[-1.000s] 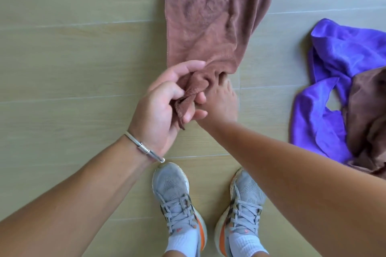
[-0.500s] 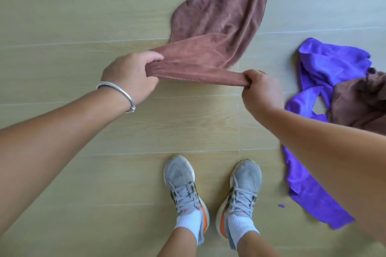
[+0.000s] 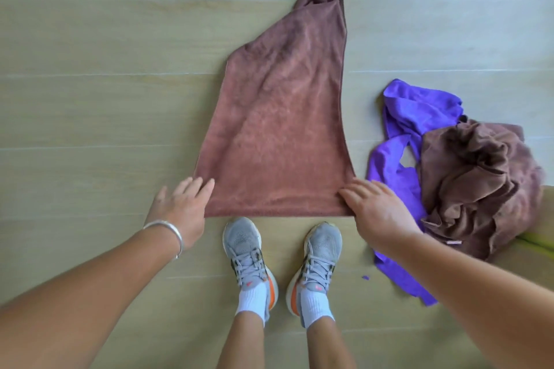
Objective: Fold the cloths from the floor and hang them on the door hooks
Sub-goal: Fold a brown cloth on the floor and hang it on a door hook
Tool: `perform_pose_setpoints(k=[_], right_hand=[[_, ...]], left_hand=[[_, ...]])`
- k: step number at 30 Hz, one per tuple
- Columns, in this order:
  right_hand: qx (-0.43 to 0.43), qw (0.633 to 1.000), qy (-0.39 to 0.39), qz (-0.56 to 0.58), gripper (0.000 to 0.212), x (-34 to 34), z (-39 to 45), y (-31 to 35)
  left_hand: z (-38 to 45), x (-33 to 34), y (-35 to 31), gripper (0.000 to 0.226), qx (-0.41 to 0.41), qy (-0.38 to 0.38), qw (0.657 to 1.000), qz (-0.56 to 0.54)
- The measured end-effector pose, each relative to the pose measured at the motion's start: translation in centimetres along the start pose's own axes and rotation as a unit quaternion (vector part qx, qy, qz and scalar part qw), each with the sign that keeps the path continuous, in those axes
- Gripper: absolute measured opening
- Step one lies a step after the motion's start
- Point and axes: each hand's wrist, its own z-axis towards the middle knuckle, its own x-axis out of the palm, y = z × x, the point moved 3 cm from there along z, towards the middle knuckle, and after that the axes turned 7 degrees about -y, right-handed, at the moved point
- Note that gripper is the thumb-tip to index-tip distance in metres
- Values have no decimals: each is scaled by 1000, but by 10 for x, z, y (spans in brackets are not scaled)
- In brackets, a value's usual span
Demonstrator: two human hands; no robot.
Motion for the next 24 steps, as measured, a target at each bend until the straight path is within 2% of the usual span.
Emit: perform_pose_setpoints(k=[6, 11, 14, 18, 24], right_hand=[[16, 995, 93, 32, 50, 40, -29, 7], [44, 997, 56, 18, 48, 10, 21, -12], [38, 999, 13, 18, 42, -49, 70, -27], [50, 995, -89, 13, 33, -165, 137, -40], [51, 978, -205, -5, 29, -355, 174, -39]], left_hand=[[-16, 41, 0, 67, 33, 63, 997, 15], [15, -13, 15, 58, 4, 10, 998, -56], [47, -77, 37, 45, -25, -39, 994, -99], [73, -199, 75, 34, -58, -125, 983, -124], [40, -395, 117, 31, -73, -257, 958, -105]])
